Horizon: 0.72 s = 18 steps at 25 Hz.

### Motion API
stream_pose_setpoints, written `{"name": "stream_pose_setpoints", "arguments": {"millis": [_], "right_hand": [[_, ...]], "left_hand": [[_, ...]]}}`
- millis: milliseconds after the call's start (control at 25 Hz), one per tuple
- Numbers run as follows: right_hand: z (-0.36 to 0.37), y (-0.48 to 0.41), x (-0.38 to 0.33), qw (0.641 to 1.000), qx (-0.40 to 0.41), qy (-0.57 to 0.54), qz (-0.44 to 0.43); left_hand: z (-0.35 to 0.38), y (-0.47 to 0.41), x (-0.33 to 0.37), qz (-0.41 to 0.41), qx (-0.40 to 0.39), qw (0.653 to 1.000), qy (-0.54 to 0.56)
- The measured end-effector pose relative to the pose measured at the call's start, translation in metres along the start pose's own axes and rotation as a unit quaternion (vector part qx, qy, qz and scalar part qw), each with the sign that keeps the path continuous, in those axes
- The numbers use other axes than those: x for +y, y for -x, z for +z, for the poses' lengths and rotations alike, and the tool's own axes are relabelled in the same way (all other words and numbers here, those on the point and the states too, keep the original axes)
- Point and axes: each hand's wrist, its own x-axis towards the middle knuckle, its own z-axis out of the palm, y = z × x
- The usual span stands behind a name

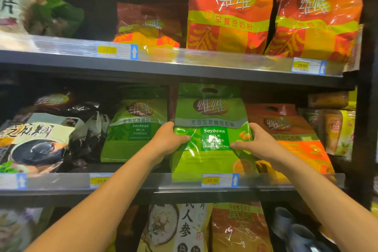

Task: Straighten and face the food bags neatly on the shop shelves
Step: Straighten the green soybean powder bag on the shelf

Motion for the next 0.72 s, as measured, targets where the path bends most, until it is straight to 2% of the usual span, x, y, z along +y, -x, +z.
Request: {"name": "stream_pose_setpoints", "arguments": {"millis": [280, 720], "right_hand": [[0.038, -0.010, -0.036, 0.999, -0.011, 0.041, -0.028], [0.138, -0.028, -0.094, 0.998, -0.045, 0.034, -0.031]], "left_hand": [[-0.051, 0.003, -0.014, 0.005, 0.023, 1.000, 0.009], [-0.153, 0.013, -0.059, -0.015, 0.084, 0.996, 0.001]]}}
